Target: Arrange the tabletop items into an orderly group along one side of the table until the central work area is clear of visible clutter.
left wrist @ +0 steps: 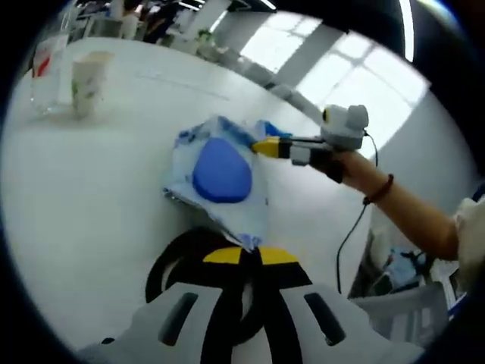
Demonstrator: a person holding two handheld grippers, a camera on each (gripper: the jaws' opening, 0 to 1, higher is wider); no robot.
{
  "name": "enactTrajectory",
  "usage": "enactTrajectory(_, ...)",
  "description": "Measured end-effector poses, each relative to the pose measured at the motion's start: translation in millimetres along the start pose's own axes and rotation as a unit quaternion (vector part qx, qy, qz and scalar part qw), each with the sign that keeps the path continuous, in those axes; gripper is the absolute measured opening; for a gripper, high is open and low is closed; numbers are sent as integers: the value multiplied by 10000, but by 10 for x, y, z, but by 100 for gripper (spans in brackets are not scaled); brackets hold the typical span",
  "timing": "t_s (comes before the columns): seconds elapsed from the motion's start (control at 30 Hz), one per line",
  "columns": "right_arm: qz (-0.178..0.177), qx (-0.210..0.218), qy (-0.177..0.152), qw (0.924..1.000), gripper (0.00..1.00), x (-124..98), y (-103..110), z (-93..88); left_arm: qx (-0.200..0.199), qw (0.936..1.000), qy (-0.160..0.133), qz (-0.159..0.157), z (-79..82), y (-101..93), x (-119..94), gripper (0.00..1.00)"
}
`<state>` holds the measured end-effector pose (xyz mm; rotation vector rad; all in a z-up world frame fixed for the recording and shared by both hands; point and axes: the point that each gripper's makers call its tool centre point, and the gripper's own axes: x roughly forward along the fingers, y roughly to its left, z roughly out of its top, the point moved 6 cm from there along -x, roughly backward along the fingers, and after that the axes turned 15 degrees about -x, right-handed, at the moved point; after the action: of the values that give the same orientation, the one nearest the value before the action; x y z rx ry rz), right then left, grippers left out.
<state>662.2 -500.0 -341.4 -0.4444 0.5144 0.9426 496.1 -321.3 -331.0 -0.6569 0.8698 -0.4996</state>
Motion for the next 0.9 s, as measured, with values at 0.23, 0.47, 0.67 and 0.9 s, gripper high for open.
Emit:
enactTrajectory(0.23, -21, 14, -122, 9999, 1, -130, 16, 92, -19, 9999, -115, -62, 184, -6, -172, 0)
enactTrajectory(0.47, -100, 147, -264, 9995, 1, -304, 9, 208, -7, 9994, -336, -93, 352, -30, -296, 0)
enactTrajectory(0.67, -90, 299, -409, 9987, 1, -439, 63, 250, 13, 9987, -498, -103, 486, 15, -407, 0)
enactTrajectory(0.9, -96, 675, -565, 9961, 1, -564, 137, 290, 133, 9972, -730, -7, 713, 60, -486, 0)
